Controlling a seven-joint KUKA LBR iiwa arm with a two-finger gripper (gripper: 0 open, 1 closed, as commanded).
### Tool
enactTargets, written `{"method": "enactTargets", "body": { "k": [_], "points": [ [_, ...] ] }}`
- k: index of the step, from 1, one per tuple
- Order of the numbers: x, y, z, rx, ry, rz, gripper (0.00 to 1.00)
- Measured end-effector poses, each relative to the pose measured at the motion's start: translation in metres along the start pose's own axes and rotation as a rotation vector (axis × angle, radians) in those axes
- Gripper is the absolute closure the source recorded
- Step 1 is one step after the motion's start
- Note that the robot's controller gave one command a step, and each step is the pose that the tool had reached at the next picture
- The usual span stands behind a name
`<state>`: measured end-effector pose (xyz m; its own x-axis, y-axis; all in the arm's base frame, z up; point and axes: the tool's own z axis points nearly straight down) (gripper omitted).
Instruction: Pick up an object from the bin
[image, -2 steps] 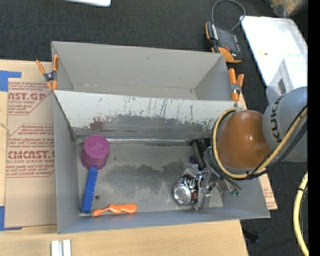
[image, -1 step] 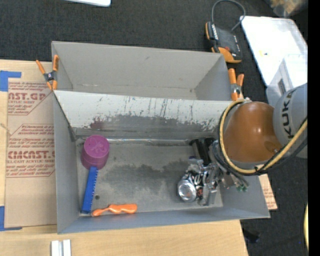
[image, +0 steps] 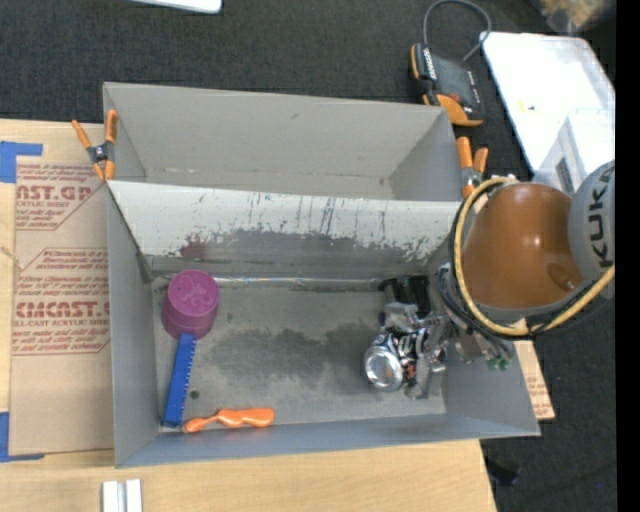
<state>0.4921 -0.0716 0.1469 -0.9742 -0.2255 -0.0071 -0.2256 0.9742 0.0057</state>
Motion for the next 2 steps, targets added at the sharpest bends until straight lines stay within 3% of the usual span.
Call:
{"method": "enactTargets", "body": {
  "k": [2],
  "points": [
    [-0.001,0.002,-0.056,-0.001,0.002,-0.001,1.00]
  ]
}}
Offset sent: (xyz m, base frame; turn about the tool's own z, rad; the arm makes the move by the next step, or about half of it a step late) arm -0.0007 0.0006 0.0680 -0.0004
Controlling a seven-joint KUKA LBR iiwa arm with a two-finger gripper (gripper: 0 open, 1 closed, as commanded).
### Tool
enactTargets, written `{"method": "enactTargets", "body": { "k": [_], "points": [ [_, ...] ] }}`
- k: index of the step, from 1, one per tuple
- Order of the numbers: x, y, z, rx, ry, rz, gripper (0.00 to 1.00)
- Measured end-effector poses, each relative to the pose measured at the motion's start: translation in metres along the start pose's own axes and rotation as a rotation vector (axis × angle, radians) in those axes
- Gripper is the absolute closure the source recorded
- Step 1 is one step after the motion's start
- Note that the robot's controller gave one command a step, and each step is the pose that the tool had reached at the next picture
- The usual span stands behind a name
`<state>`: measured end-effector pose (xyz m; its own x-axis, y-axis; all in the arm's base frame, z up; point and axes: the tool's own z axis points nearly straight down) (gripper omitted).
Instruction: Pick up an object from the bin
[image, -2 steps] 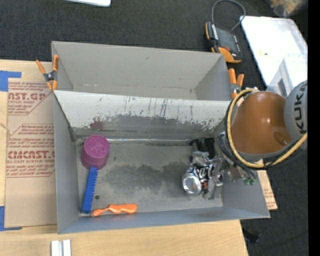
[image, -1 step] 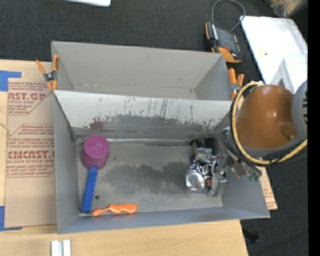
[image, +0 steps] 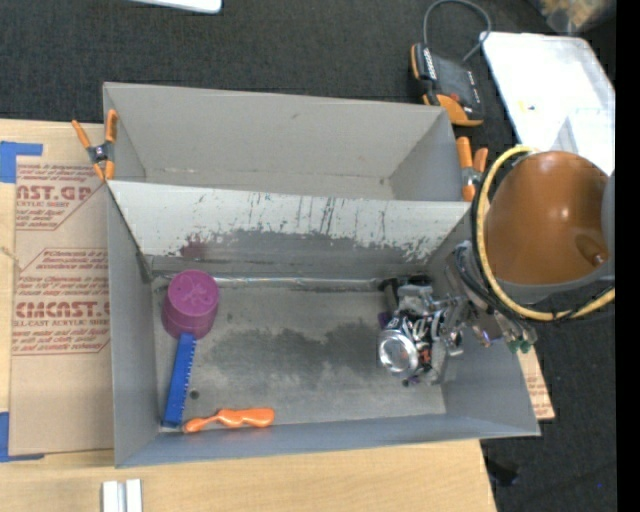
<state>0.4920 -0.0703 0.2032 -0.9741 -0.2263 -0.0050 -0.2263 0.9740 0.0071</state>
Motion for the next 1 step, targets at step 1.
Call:
{"method": "enactTargets", "body": {
  "k": [1],
  "points": [
    [-0.0004,0.0006,-0.0235,0.000,-0.001,0.000,1.00]
  ]
}}
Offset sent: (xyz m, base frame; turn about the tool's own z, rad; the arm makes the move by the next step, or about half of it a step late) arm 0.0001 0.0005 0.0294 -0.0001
